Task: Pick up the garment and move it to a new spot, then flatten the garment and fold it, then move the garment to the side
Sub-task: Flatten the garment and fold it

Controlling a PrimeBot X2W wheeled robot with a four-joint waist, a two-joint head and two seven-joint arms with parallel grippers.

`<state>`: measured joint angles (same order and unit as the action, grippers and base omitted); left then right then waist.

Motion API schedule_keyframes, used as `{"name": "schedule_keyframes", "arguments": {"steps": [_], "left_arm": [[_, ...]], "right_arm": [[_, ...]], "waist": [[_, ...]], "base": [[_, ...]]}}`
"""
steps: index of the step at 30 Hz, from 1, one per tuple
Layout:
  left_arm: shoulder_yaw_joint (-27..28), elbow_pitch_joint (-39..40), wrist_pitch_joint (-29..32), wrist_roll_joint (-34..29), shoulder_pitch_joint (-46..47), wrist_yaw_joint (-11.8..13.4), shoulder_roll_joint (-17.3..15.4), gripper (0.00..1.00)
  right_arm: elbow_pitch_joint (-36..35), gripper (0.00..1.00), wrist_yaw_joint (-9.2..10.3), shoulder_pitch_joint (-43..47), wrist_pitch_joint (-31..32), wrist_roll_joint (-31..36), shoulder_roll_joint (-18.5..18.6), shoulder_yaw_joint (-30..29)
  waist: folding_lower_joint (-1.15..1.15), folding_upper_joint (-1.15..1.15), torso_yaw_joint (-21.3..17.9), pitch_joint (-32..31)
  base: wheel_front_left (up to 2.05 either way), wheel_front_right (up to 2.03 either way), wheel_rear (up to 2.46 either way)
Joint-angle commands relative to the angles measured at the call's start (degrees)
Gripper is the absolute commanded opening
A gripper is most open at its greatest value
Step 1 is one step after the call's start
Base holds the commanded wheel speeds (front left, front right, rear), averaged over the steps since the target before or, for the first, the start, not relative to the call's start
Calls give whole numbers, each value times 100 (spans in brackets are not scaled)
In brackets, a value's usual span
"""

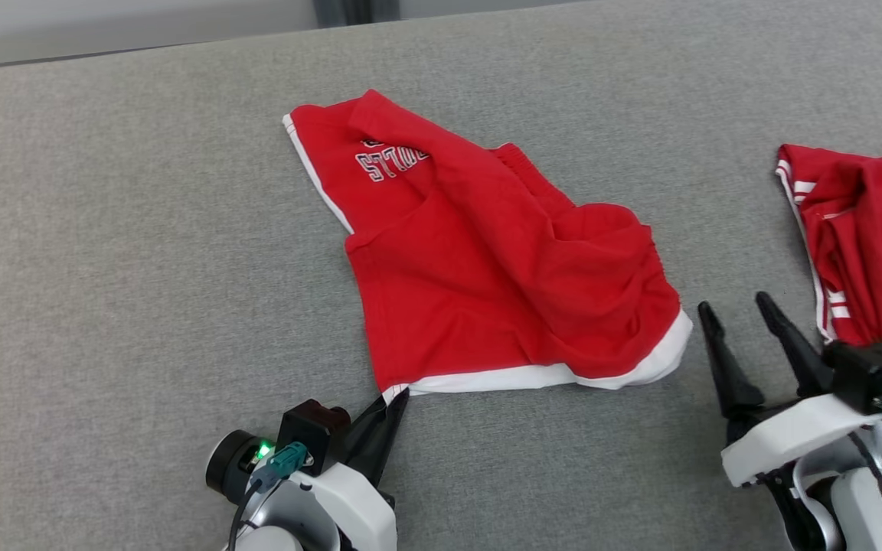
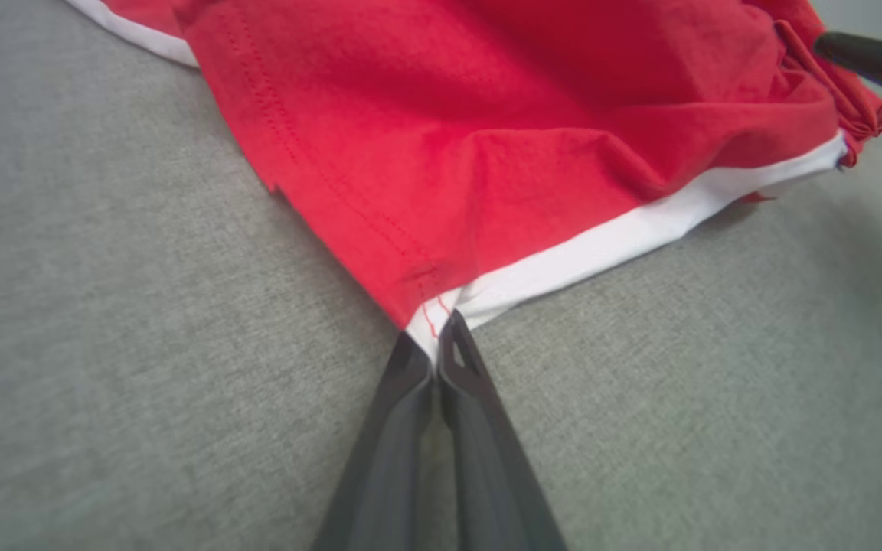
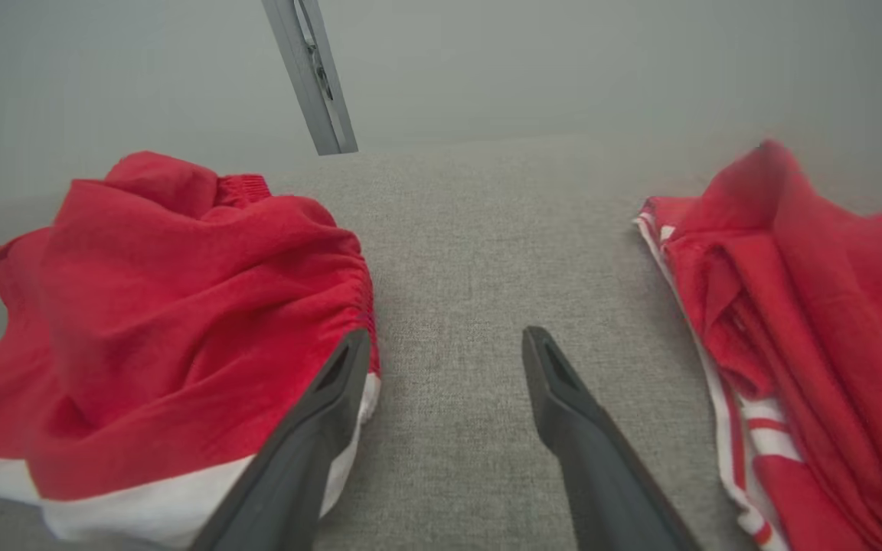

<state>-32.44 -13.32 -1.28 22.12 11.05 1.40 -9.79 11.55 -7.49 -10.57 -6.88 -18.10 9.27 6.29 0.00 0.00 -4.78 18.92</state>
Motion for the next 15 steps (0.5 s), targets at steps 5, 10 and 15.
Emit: {"name": "schedule_keyframes", "arguments": {"steps": [5, 10, 15], "left_arm": [[21, 35, -28, -1, 83, 74, -45, 0], [19, 78, -76, 35, 31, 104, -51, 0], [131, 192, -280, 17, 69, 196, -93, 0]], "right_arm": [[725, 100, -1, -359, 8, -262, 221, 602], [1204, 45, -1, -557, -116, -501, 281, 994], [1252, 0, -1, -670, -484, -695, 311, 975]], "waist": [[0, 0, 253, 62], [0, 0, 348, 76], [0, 0, 369, 53]], "base": [[0, 0, 0], [0, 0, 0], [0, 0, 0]]}}
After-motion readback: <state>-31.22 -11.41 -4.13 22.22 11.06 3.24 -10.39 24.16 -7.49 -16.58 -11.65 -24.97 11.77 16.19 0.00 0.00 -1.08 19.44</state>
